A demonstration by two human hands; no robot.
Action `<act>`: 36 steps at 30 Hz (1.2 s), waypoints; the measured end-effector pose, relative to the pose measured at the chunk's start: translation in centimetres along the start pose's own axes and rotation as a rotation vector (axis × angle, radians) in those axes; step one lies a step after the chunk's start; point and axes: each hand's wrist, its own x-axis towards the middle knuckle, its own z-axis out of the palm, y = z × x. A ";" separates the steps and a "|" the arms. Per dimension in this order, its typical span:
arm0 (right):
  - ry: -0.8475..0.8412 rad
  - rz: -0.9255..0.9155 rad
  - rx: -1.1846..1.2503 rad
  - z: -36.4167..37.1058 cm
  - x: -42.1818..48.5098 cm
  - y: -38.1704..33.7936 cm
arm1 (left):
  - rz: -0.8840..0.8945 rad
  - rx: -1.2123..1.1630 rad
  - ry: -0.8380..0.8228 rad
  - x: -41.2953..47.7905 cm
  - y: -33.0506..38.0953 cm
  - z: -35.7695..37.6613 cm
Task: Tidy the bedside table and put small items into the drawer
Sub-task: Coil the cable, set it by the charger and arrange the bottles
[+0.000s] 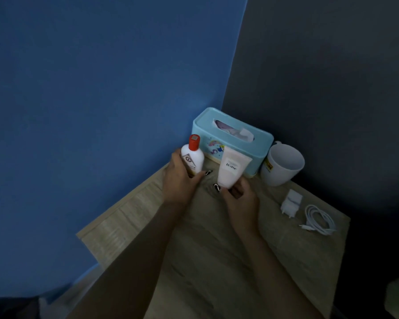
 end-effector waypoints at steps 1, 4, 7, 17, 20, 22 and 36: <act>0.001 -0.005 -0.002 0.1 0.4 -0.1 | -0.007 -0.011 0.001 0.2 -0.1 0.0; 0.073 -0.001 0.032 0.6 0.6 -0.6 | 0.000 -0.037 -0.028 0.2 -0.3 -0.1; 0.190 -0.047 -0.044 1.1 0.3 -0.4 | -0.026 -0.061 -0.026 0.0 -0.3 -0.1; 0.284 -0.047 -0.352 2.9 1.5 0.0 | 0.014 0.008 0.025 -0.4 -0.7 0.3; 0.240 -0.069 -0.314 3.0 1.8 0.4 | -0.004 -0.023 0.036 -0.1 -0.7 0.4; 0.176 -0.093 -0.305 3.0 1.9 0.5 | 0.005 -0.007 0.053 0.0 -0.9 0.4; 0.093 -0.158 -0.348 3.5 2.1 0.6 | 0.016 -0.021 0.063 0.1 -0.9 0.7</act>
